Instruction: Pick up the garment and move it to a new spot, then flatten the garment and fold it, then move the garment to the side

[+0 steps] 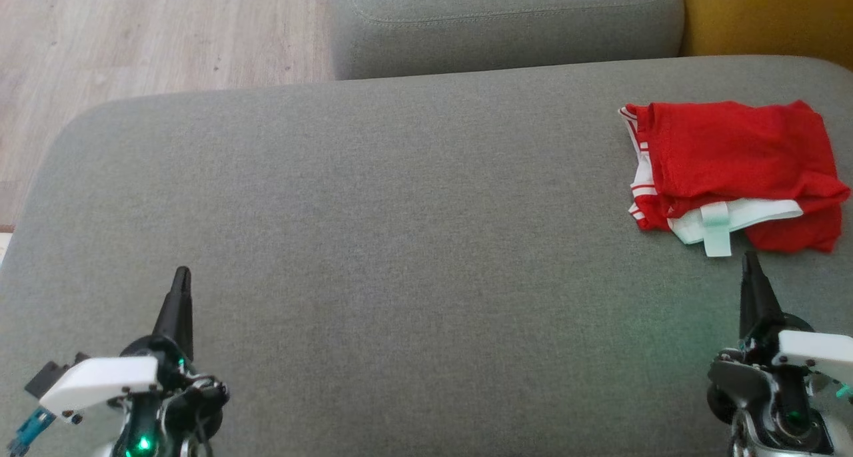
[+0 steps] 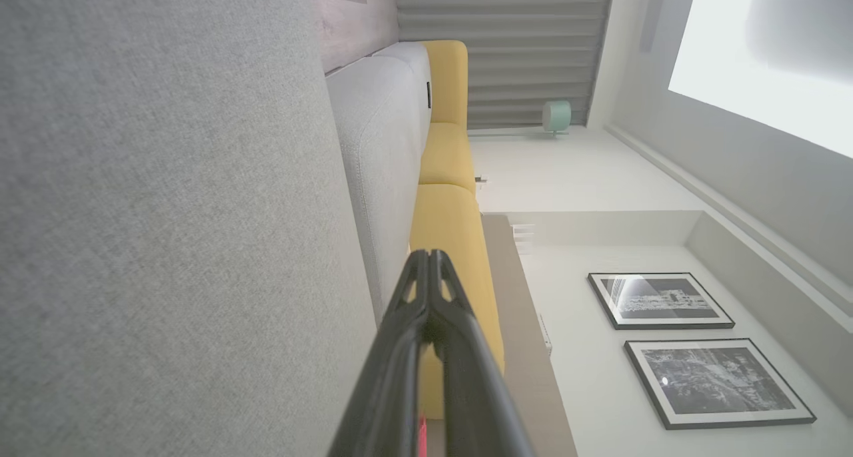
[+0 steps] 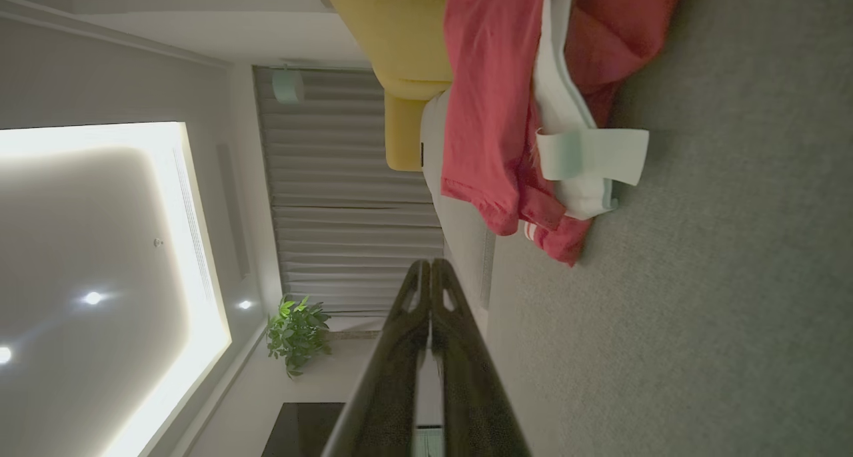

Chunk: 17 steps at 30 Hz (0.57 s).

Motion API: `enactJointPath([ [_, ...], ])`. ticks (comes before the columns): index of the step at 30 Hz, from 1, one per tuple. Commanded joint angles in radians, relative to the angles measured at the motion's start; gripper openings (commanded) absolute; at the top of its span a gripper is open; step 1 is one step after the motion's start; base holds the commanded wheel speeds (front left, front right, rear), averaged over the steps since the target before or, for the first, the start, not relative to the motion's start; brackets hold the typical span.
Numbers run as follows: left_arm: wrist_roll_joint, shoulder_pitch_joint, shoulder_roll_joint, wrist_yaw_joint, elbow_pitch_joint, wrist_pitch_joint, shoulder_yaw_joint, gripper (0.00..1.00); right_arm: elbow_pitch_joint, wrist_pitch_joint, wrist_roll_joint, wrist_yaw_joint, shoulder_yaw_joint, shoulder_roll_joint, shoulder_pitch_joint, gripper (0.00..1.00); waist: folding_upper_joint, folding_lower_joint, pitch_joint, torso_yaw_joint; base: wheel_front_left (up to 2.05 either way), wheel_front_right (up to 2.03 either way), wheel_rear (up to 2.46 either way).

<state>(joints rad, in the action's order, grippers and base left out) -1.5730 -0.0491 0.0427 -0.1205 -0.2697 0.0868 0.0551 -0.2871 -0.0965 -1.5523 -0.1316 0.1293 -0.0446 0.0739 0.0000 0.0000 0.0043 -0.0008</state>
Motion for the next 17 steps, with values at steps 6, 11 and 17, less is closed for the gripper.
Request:
enactJointPath([
  [6, -0.044, -0.058, 0.015, -0.01, 0.025, 0.018, 0.049, 0.0, 0.042, -0.017, -0.056, 0.001, -0.015, -0.006, 0.034, 0.0, 0.0, 0.0, -0.001, 0.001, 0.0, 0.0, 0.0],
  [11, -0.043, -0.058, 0.015, -0.01, 0.025, 0.019, 0.049, 0.0, 0.042, -0.017, -0.056, 0.001, -0.016, -0.006, 0.034, 0.0, 0.0, 0.0, -0.001, 0.001, 0.0, 0.0, 0.0],
  [17, -0.043, -0.058, 0.014, -0.01, 0.025, 0.02, 0.05, 0.0, 0.042, -0.017, -0.056, 0.001, -0.016, -0.006, 0.034, 0.0, 0.0, 0.0, -0.001, 0.001, 0.0, 0.0, 0.0],
])
